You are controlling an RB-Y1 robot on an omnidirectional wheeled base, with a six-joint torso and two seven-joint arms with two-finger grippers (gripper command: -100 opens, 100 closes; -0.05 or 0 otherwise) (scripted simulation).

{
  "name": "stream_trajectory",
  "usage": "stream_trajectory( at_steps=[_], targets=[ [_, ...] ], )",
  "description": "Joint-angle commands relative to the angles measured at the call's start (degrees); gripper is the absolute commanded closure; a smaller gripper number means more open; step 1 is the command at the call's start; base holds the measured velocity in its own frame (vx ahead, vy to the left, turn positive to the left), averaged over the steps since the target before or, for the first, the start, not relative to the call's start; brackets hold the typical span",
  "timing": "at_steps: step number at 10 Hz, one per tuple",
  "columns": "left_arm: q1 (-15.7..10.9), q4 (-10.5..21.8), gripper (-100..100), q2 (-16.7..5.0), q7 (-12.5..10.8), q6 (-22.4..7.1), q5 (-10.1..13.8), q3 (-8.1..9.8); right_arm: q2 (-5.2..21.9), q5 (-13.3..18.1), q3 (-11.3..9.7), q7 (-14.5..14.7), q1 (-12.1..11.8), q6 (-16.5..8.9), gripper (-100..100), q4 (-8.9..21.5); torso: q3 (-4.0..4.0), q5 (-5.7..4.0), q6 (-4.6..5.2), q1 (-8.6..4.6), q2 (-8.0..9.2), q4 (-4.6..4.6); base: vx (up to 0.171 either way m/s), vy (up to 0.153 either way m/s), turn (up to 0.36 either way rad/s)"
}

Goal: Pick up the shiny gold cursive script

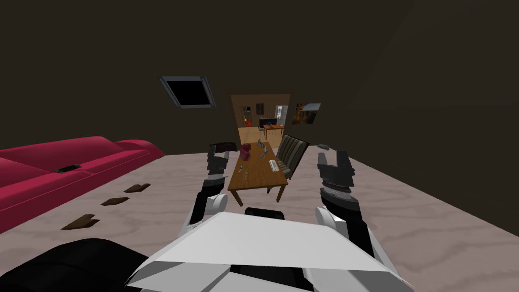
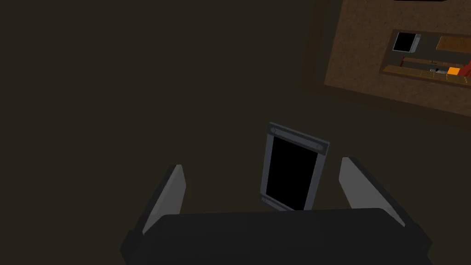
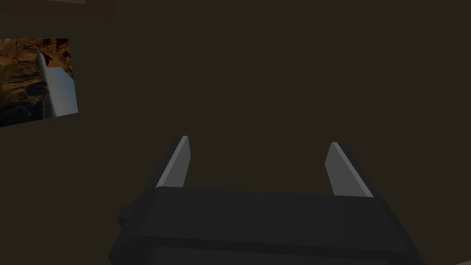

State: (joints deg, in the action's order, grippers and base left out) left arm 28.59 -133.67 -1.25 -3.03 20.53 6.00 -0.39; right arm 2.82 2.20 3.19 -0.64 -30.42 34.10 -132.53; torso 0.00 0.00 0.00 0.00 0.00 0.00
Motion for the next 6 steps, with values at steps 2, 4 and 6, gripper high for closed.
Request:
stream_trajectory(
  at_steps=[2,4,6],
  targets=[
    [-0.7,2.5,-100,-2.7,-1.9,0.5,1.1,0.36,0.0,0.0,0.0,0.0,0.0,0.0,0,0.0,0.00,0.00,0.01,0.02,0.00,0.00,-0.001,0.004,-0.087],
    [-1.4,5.2,-100,-4.2,-3.9,1.1,2.2,0.74,0.0,0.0,0.0,0.0,0.0,0.0,0,0.0,0.00,0.01,0.01,0.05,0.00,0.00,-0.002,0.010,-0.095],
    [-2.4,8.7,-100,-5.4,-6.5,1.8,3.7,1.23,0.0,0.0,0.0,0.0,0.0,0.0,0,0.0,-0.01,0.02,0.01,0.07,-0.01,0.00,0.000,0.012,-0.122]
  ],
)
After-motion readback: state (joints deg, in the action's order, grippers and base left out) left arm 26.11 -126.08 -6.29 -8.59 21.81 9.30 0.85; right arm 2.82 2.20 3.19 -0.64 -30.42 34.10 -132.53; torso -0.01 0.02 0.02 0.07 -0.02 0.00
